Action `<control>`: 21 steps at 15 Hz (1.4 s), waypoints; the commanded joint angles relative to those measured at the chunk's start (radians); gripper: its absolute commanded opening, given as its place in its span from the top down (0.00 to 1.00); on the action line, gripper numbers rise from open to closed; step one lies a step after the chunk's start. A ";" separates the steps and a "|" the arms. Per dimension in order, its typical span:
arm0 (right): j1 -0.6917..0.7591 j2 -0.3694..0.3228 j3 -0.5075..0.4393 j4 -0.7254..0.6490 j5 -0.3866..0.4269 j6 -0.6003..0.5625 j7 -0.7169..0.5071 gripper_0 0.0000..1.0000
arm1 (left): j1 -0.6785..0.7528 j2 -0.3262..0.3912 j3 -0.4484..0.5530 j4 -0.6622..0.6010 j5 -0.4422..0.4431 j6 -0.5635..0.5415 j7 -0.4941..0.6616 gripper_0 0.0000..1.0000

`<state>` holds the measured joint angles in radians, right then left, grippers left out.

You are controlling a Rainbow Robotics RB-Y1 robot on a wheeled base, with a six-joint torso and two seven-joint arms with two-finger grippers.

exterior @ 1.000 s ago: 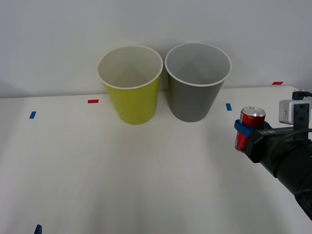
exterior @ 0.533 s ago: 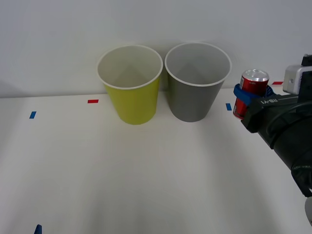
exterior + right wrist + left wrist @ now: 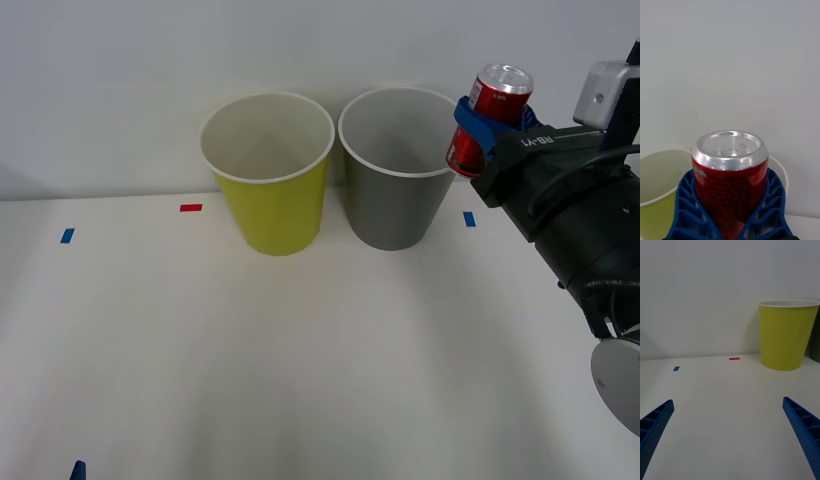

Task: Put cans in the gray bin and PET bottles in the light green bin.

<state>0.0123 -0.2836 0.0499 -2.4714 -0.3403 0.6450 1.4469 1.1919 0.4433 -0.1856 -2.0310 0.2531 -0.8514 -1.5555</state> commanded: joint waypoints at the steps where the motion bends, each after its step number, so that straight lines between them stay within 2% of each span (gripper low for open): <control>1: -0.075 -0.037 0.007 0.078 -0.028 -0.047 0.033 1.00 | 0.000 0.000 0.000 0.000 0.000 0.000 0.000 0.00; 4: -0.149 -0.072 0.007 0.183 -0.045 -0.119 0.043 1.00 | 0.000 0.000 0.000 0.000 0.000 0.000 0.000 0.00; 9: -0.288 -0.126 0.019 0.325 -0.080 -0.134 0.039 1.00 | 0.000 0.000 0.000 0.000 0.000 0.000 0.000 0.00; 14: -0.384 -0.146 0.080 0.520 -0.091 -0.272 0.030 1.00 | 0.000 0.000 0.000 0.000 0.000 0.000 0.000 0.00; 19: -0.400 -0.177 0.096 0.534 -0.091 -0.277 0.029 1.00 | 0.000 0.000 0.000 0.000 0.000 0.000 0.000 0.00; 21: -0.410 -0.184 0.119 0.566 -0.092 -0.318 0.032 1.00 | 0.000 0.000 0.000 0.000 0.000 0.000 0.000 0.00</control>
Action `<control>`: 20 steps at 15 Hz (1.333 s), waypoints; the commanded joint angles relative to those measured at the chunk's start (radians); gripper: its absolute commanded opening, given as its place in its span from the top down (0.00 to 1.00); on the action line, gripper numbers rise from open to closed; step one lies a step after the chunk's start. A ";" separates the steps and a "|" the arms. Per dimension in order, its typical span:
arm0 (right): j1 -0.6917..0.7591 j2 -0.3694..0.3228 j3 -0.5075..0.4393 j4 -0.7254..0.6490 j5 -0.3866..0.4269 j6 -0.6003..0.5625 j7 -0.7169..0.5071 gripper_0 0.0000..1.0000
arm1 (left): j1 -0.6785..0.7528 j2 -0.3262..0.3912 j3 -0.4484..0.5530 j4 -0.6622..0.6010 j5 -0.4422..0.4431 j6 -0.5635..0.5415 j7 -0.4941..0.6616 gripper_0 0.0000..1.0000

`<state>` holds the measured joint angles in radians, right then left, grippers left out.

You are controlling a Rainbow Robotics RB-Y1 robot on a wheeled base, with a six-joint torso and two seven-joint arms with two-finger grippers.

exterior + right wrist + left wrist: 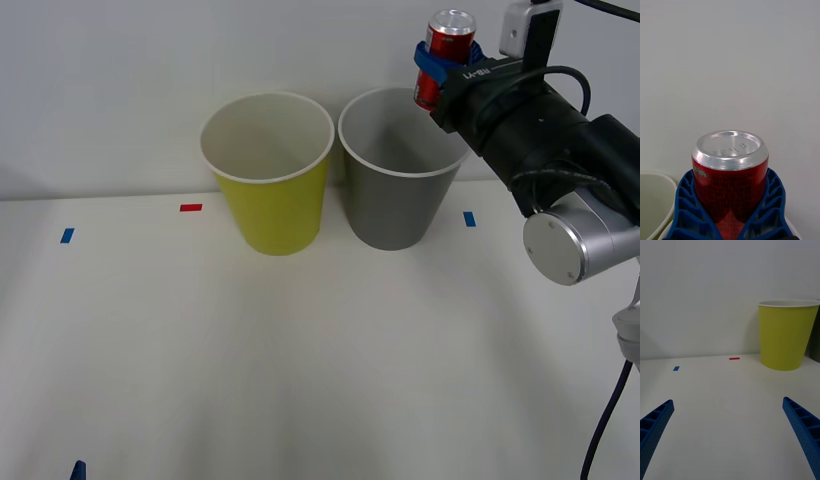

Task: Put cans in the gray bin and PET bottles in the light green bin.

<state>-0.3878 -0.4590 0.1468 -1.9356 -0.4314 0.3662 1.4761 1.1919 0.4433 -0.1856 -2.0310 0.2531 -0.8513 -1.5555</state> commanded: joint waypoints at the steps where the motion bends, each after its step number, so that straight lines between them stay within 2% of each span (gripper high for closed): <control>1: -0.023 -0.016 0.040 0.073 -0.001 -0.085 0.006 1.00 | 0.000 0.000 0.000 0.000 0.000 0.000 0.000 0.00; 2: -0.034 -0.016 0.053 0.112 -0.001 -0.124 0.007 1.00 | 0.000 0.000 0.000 0.000 0.000 0.000 0.000 0.00; 8: -0.048 -0.021 0.053 0.136 0.003 -0.127 0.012 1.00 | 0.000 0.000 0.000 0.000 0.000 0.000 0.000 0.00; 9: -0.048 -0.021 0.051 0.136 0.010 -0.127 0.009 0.80 | 0.000 0.000 0.000 0.000 0.000 0.000 0.000 0.00; 10: -0.048 -0.021 0.053 0.136 0.022 -0.128 0.006 0.22 | 0.000 0.000 0.000 0.000 0.000 0.000 0.000 0.00; 11: -0.048 -0.021 0.051 0.136 0.034 -0.127 0.004 0.00 | 0.000 0.000 0.000 0.000 0.000 0.000 0.000 0.00; 20: -0.051 -0.021 0.046 0.136 0.040 -0.127 0.009 0.00 | 0.000 0.000 0.000 0.000 0.000 0.000 0.000 0.00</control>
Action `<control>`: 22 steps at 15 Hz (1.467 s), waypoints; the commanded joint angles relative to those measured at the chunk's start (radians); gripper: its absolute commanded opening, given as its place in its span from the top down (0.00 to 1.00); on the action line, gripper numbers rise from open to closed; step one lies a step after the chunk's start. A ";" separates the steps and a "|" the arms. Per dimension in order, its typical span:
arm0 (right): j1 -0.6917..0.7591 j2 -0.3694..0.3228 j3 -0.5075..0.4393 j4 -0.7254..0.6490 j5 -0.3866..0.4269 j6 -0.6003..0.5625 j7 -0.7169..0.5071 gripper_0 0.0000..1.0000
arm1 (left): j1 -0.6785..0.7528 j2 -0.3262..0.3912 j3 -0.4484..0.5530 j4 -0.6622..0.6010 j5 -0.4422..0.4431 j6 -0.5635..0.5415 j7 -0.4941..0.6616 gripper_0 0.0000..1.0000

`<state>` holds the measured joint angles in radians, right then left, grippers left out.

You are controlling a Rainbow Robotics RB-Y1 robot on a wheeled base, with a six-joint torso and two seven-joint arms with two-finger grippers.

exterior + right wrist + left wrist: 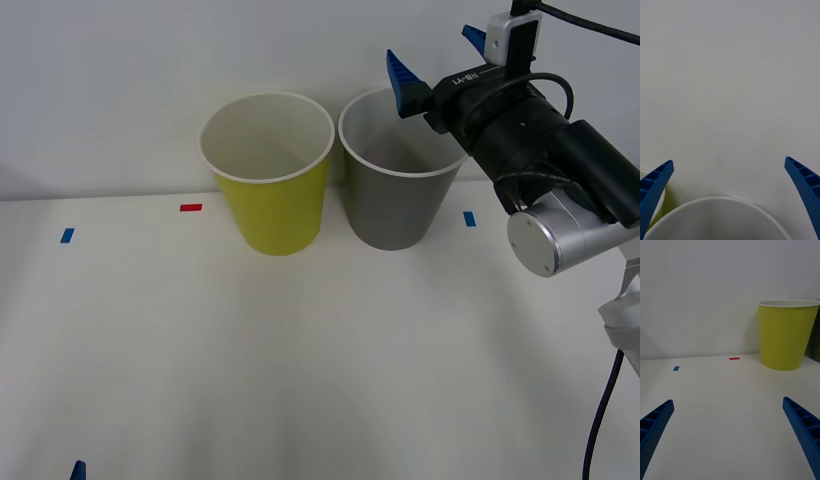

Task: Put cans in the gray bin and PET bottles in the light green bin.

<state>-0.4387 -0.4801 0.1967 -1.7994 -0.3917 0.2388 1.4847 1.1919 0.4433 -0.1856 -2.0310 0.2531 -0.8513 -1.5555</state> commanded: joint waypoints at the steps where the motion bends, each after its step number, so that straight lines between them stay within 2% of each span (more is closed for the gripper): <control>1: 0.000 -0.002 -0.002 0.000 0.001 0.000 0.000 0.00 | 0.000 0.000 0.000 0.000 0.000 0.000 0.000 0.00; 5: 0.002 -0.002 -0.016 -0.020 0.010 0.014 -0.006 0.00 | 0.000 0.000 0.000 0.000 0.000 0.000 0.000 0.00; 6: 0.005 -0.002 -0.031 -0.054 0.010 0.068 -0.001 0.00 | 0.000 0.000 0.000 0.000 0.000 0.000 0.000 0.00; 7: 0.021 -0.002 -0.072 -0.140 0.010 0.189 -0.004 0.00 | 0.000 0.000 0.000 0.000 0.000 0.000 0.000 0.00; 9: 0.077 -0.005 -0.109 -0.264 0.005 0.280 -0.012 0.00 | 0.000 0.000 0.000 0.000 0.000 0.000 0.000 0.00; 13: 0.184 -0.045 -0.151 -0.425 -0.012 0.284 -0.077 0.00 | 0.000 0.000 0.000 0.000 0.000 0.000 0.000 0.00; 16: 0.319 -0.052 -0.186 -0.549 -0.007 0.284 -0.121 0.00 | 0.000 0.000 0.000 0.000 0.000 0.000 0.000 0.00; 20: 0.569 -0.077 -0.206 -0.704 0.042 0.269 -0.149 0.00 | 0.000 0.000 0.000 0.000 0.000 0.000 0.000 0.00; 22: 0.680 -0.077 -0.207 -0.730 0.083 0.235 -0.153 0.00 | 0.000 0.000 0.000 0.000 0.000 0.000 0.000 0.00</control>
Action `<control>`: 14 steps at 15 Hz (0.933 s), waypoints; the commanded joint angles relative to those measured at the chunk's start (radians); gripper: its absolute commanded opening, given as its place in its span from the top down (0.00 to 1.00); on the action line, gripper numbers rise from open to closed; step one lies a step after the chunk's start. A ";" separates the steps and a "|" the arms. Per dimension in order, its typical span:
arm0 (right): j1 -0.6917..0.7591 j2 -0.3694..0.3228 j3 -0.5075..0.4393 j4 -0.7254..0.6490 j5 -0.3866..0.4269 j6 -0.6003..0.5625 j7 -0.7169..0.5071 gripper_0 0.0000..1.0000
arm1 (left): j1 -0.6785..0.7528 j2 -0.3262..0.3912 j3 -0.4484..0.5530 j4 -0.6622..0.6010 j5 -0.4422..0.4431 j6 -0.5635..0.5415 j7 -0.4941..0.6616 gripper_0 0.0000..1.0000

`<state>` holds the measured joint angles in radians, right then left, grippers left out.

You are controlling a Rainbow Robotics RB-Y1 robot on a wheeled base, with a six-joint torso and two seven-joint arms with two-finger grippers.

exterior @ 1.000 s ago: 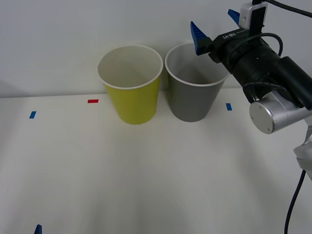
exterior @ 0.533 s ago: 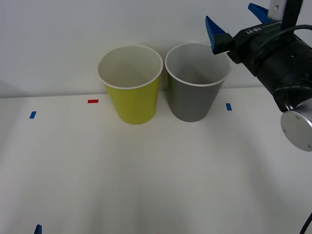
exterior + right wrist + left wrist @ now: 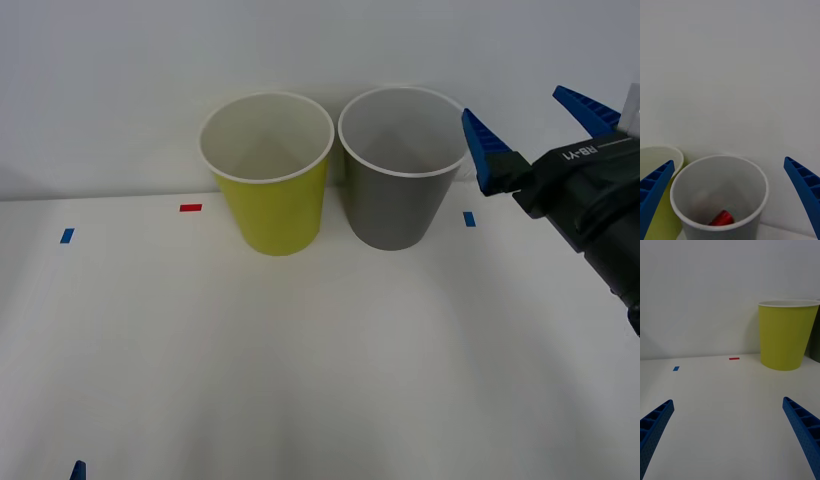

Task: Put cans in the gray bin and PET bottles in the light green bin.

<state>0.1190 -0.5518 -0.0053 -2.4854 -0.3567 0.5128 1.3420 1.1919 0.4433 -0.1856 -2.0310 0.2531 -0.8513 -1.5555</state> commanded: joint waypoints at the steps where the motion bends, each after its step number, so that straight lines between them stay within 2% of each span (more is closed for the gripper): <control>1: 0.172 0.007 -0.005 -0.046 0.073 -0.063 -0.009 0.00 | 0.000 0.000 0.000 0.000 0.000 0.000 0.000 0.00; 3: 0.235 0.032 -0.005 -0.067 0.108 -0.074 -0.010 0.00 | 0.000 0.000 0.000 0.000 0.000 0.000 0.000 0.00; 4: 0.274 0.066 -0.005 -0.075 0.130 -0.099 -0.003 0.00 | 0.000 0.000 0.000 0.000 0.000 0.000 0.000 0.00; 6: 0.306 0.082 -0.004 -0.087 0.134 -0.106 -0.001 0.00 | 0.000 0.000 0.000 0.000 0.000 0.000 0.000 0.00; 8: 0.329 0.104 0.024 -0.078 0.249 -0.157 -0.021 0.00 | 0.000 0.000 0.000 0.000 0.000 0.000 0.000 0.00; 9: 0.340 0.105 0.044 -0.066 0.306 -0.183 -0.076 0.00 | 0.000 0.000 0.000 0.000 0.000 0.000 0.000 0.00; 10: 0.360 0.107 0.054 -0.041 0.352 -0.232 -0.126 0.00 | 0.000 0.000 0.000 0.000 0.000 0.000 0.000 0.00; 14: 0.481 0.112 0.054 0.074 0.337 -0.485 -0.109 0.00 | 0.000 0.000 0.000 0.000 0.000 0.000 0.000 0.00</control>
<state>0.5516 -0.4455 0.0473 -2.4517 -0.0115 0.0976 1.2228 1.1919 0.4433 -0.1856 -2.0310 0.2531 -0.8513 -1.5555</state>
